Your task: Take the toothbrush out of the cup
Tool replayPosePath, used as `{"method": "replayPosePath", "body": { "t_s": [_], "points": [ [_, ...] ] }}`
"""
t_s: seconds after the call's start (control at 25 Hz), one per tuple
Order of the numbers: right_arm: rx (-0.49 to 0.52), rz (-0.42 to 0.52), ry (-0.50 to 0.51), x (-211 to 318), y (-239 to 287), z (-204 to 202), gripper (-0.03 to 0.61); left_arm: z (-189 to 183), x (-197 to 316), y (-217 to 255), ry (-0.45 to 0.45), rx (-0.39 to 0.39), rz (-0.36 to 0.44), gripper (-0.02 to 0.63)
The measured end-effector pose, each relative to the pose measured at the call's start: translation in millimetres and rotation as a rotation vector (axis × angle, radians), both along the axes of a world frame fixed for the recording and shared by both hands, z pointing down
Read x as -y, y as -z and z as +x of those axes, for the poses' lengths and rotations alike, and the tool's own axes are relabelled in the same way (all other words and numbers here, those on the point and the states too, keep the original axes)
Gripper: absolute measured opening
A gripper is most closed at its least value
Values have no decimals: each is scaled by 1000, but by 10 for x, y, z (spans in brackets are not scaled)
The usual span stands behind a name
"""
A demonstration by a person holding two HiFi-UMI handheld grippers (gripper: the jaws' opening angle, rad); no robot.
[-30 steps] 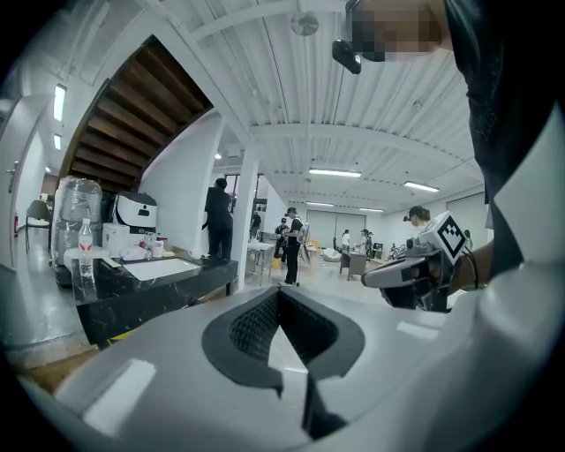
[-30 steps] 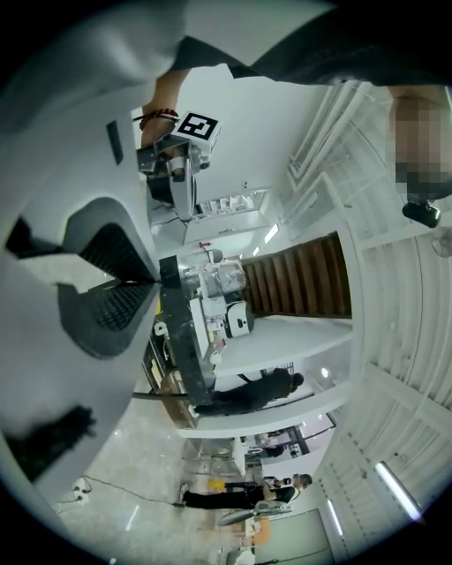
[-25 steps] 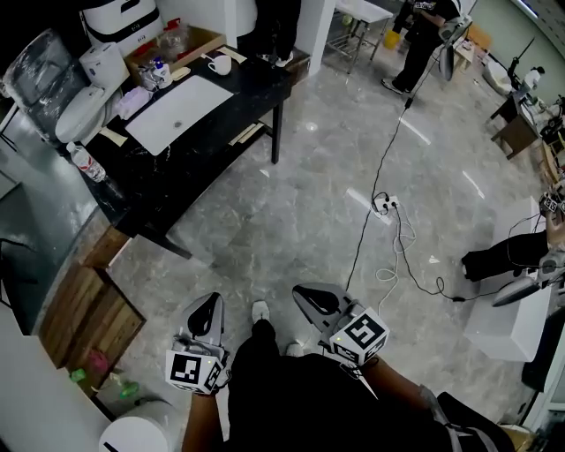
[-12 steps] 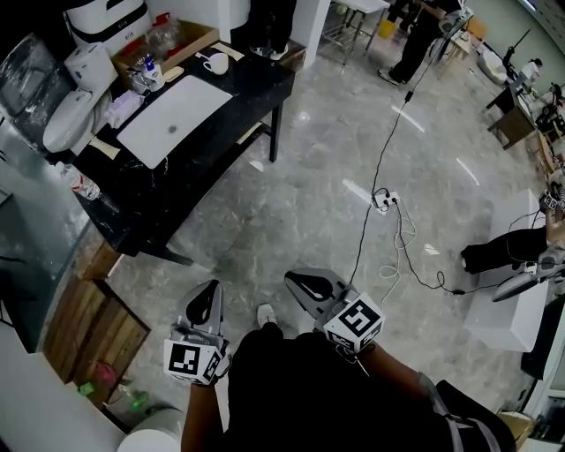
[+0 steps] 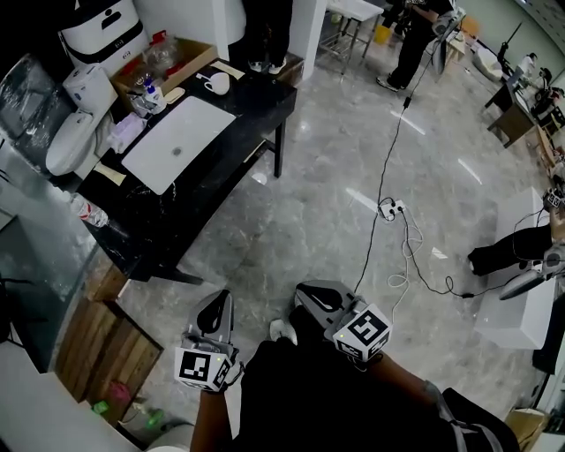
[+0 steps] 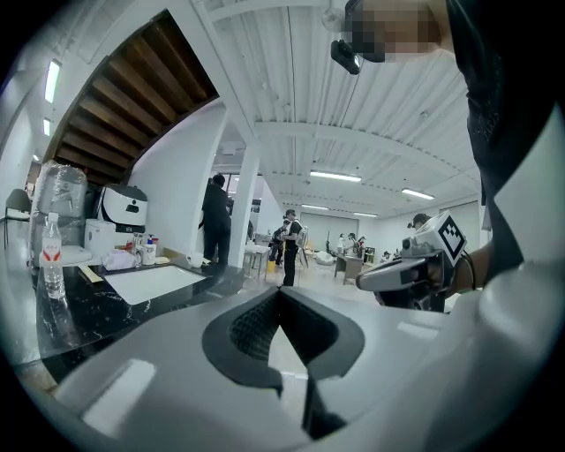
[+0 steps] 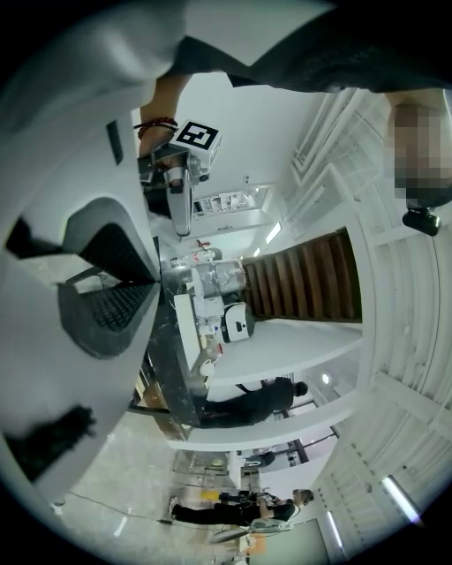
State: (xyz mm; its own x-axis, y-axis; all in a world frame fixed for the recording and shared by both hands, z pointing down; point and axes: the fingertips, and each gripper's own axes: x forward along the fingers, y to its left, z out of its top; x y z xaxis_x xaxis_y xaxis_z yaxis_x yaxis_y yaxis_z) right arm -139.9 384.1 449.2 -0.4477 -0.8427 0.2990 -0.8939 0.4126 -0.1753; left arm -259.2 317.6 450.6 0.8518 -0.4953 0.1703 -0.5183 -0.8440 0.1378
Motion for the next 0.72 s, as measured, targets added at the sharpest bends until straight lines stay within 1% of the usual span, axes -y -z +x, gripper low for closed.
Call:
{"method": "replayPosePath", "body": {
  "t_s": [0.2, 0.44, 0.6, 0.72],
  "points": [
    [31, 4, -24, 86, -11, 54, 14, 5, 79, -12, 7, 5, -1, 9],
    [33, 1, -1, 269, -32, 132, 14, 73, 221, 2, 23, 8, 0, 9],
    [33, 9, 9, 441, -31, 240, 14, 187, 355, 60, 15, 16, 12, 9],
    [41, 17, -1, 576, -10, 382, 14, 306, 478, 62, 8, 25, 11, 9]
  ]
}}
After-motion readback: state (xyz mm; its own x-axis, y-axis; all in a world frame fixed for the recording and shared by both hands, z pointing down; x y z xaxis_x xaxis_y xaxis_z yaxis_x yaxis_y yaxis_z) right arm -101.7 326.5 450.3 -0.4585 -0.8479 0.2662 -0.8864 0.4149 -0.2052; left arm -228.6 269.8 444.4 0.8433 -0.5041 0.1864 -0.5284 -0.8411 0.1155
